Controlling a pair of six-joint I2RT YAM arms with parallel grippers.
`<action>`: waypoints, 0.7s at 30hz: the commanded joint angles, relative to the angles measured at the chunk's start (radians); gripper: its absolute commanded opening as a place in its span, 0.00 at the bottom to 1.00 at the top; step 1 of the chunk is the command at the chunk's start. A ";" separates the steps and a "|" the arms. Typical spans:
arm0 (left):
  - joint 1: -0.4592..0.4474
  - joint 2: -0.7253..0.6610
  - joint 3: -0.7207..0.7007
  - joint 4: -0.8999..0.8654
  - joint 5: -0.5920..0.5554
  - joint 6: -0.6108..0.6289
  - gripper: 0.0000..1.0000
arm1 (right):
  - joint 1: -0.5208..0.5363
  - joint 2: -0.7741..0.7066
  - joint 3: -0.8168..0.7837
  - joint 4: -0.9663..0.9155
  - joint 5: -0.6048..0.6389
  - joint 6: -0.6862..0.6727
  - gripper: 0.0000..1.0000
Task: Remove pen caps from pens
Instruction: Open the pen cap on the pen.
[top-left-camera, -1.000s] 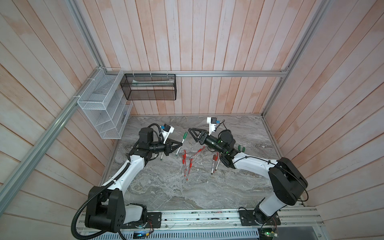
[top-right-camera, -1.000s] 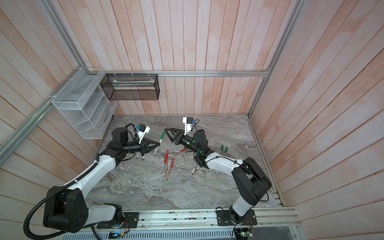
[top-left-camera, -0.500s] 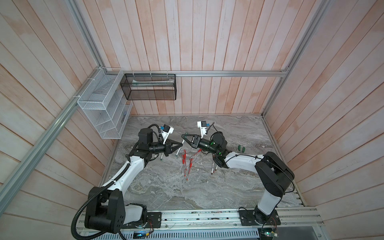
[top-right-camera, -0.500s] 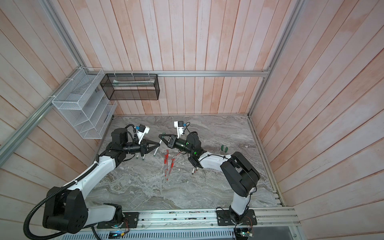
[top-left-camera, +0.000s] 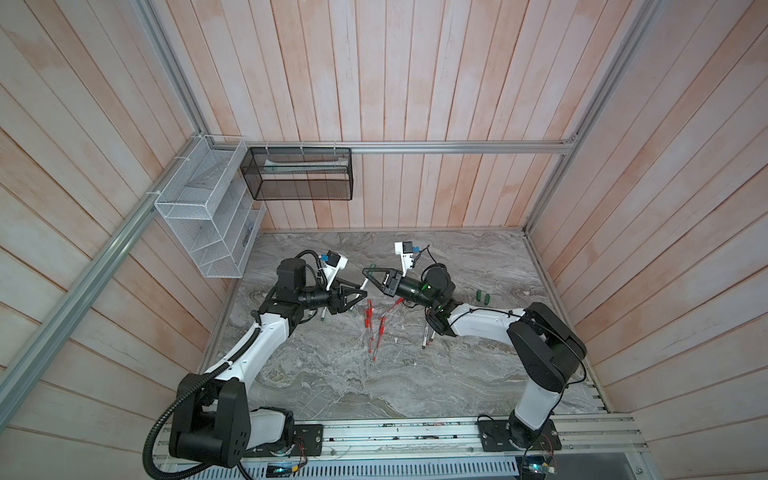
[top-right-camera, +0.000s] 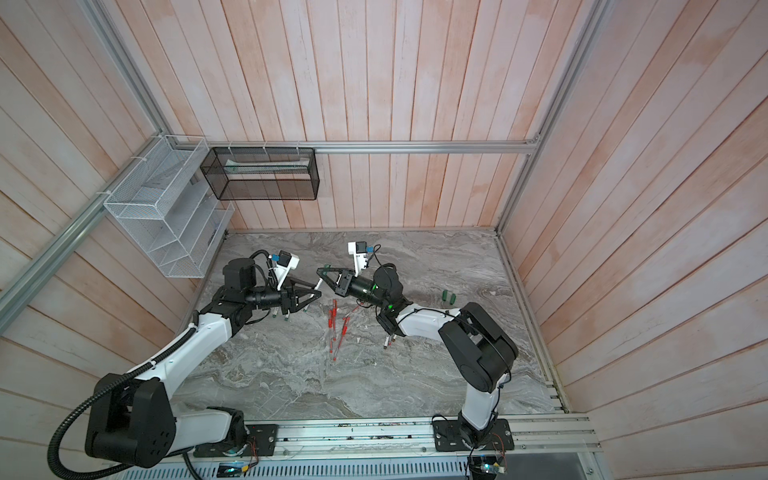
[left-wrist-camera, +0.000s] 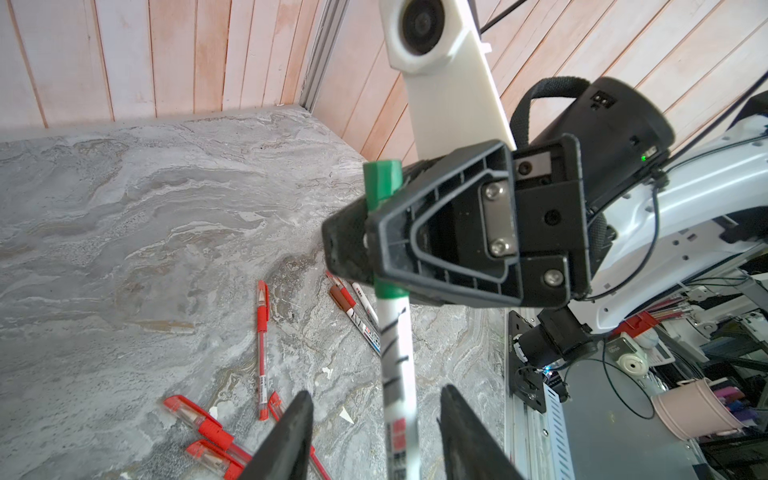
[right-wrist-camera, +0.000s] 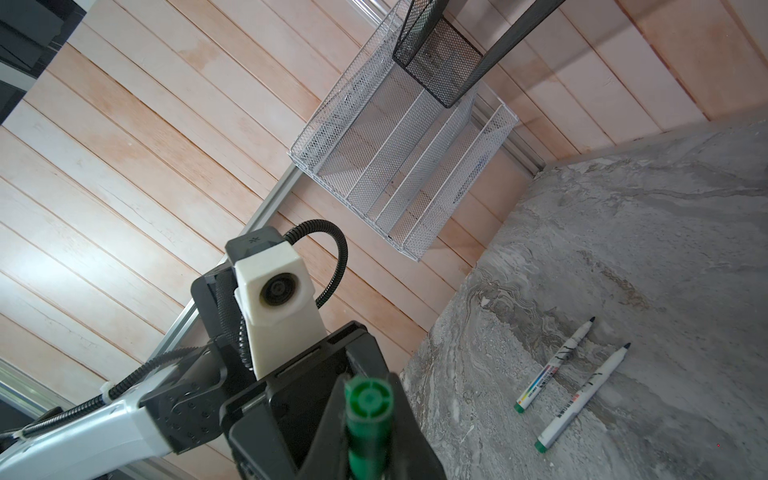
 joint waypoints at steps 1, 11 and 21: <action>-0.002 0.007 -0.011 0.023 0.005 0.018 0.40 | 0.012 0.022 0.016 0.018 -0.018 -0.021 0.00; -0.002 -0.015 -0.027 -0.052 -0.017 0.079 0.00 | -0.044 -0.061 -0.028 0.001 0.073 -0.033 0.00; -0.021 -0.068 -0.124 -0.048 0.039 0.091 0.00 | -0.205 -0.178 -0.117 0.158 0.194 0.075 0.00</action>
